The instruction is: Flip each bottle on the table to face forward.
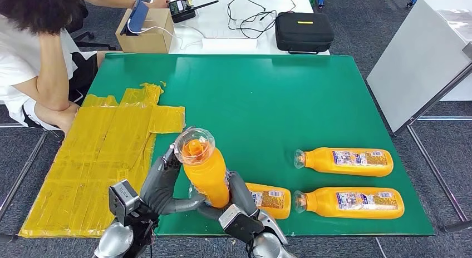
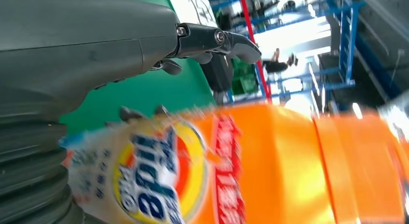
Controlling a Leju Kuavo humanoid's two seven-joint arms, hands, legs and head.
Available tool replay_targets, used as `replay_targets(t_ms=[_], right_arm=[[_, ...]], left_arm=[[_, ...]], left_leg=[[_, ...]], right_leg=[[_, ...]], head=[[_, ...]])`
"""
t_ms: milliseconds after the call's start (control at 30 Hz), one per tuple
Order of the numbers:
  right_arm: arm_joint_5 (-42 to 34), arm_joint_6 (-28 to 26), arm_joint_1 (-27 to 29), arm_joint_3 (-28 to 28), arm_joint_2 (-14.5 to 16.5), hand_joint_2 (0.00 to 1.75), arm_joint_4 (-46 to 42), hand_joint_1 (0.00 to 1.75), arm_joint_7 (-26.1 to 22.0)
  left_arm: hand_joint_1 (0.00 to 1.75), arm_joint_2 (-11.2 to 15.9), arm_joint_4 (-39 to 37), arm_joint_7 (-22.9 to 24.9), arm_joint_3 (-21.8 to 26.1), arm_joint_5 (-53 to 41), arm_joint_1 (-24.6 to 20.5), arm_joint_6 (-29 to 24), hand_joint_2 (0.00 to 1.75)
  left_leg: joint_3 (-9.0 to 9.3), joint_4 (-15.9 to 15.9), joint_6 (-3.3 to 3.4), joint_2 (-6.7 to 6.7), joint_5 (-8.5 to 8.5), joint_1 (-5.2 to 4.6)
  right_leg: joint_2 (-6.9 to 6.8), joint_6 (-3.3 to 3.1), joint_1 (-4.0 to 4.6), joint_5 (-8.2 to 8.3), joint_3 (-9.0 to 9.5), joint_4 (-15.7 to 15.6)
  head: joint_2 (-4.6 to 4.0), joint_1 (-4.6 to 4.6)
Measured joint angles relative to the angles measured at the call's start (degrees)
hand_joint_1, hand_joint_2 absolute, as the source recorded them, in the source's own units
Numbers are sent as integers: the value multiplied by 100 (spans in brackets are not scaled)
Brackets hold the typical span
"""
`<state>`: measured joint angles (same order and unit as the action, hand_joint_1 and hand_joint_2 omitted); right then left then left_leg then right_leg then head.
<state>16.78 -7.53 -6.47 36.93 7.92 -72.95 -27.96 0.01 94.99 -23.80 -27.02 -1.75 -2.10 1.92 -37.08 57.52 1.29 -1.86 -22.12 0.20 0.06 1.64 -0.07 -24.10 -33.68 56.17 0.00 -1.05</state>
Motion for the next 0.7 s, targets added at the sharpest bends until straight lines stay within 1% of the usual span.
replay_targets(t_ms=[333,633,667,700], right_arm=[[-32,-47,17,54,12,175,104,175,-3],[-45,-58,47,53,17,175,114,175,-8],[-16,-76,46,53,17,175,122,175,-8],[28,-107,46,54,18,175,133,175,-8]], left_arm=[[0,28,-9,-2,-289,-227,-68,110,175],[0,45,-22,-2,-323,-239,-103,119,175],[14,45,-22,-2,-324,-240,-106,119,175],[58,45,-22,-2,-326,-240,-108,119,175]], left_leg=[[-1,0,0,0,0,-1],[-1,0,0,0,0,-1],[-1,0,0,0,0,-1],[-1,0,0,0,0,-1]], right_leg=[[0,0,0,0,0,-1],[0,0,0,0,-1,0],[0,0,0,0,-1,0],[0,0,0,0,-1,0]], head=[[0,1],[0,0],[0,0],[0,0]])
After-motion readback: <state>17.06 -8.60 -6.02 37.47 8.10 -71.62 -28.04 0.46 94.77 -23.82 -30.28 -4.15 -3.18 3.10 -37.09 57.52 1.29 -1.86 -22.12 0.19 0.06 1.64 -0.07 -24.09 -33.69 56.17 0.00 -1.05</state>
